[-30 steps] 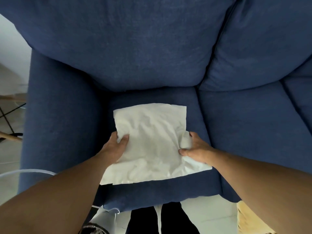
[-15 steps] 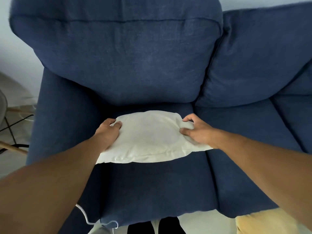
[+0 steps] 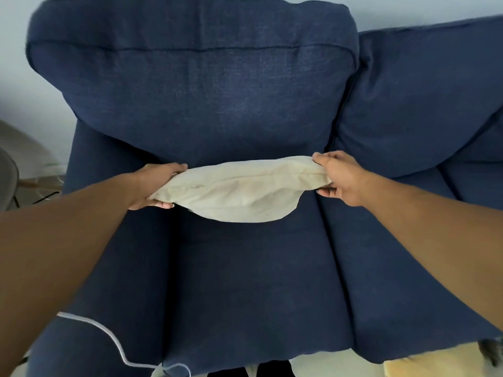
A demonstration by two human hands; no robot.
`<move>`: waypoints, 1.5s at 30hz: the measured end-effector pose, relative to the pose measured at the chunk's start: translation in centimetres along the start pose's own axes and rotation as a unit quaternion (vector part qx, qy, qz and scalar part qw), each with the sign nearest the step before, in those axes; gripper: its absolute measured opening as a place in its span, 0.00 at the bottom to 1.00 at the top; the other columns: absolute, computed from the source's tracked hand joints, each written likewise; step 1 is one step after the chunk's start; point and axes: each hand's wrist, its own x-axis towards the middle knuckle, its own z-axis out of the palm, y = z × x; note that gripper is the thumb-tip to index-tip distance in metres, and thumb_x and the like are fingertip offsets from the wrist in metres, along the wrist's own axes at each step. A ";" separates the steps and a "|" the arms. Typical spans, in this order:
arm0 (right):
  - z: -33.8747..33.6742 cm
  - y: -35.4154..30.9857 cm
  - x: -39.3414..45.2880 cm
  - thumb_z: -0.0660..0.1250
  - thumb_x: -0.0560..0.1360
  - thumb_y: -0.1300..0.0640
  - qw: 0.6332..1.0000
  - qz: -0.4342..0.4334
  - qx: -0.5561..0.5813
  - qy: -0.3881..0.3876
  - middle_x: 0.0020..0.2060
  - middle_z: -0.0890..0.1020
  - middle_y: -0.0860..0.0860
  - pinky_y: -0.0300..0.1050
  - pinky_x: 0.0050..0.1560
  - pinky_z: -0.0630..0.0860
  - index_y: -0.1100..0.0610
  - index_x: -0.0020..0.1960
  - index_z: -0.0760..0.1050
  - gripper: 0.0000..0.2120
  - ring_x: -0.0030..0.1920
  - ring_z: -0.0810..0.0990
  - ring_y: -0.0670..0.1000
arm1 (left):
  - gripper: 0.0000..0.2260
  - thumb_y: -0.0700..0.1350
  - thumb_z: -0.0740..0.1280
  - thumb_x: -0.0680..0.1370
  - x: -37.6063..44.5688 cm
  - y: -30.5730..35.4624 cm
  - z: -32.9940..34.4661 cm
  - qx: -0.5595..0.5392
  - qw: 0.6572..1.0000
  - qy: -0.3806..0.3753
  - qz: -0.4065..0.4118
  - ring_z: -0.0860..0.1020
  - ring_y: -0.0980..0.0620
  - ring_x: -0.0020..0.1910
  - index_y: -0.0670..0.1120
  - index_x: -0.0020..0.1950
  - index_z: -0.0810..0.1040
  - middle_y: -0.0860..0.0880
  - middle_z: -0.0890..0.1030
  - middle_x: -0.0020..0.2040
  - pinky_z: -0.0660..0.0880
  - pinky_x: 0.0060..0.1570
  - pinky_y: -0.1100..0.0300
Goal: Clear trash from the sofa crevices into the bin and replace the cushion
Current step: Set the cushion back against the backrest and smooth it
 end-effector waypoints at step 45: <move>11.2 -0.5 5.2 0.54 0.84 0.43 0.694 -0.461 -0.549 0.068 0.85 0.55 0.57 0.64 0.81 0.52 0.60 0.85 0.53 0.35 0.84 0.52 0.59 | 0.26 0.54 0.57 0.84 5.5 3.7 9.6 0.470 0.640 0.218 0.567 0.62 0.39 0.76 0.40 0.77 0.64 0.40 0.65 0.76 0.58 0.76 0.43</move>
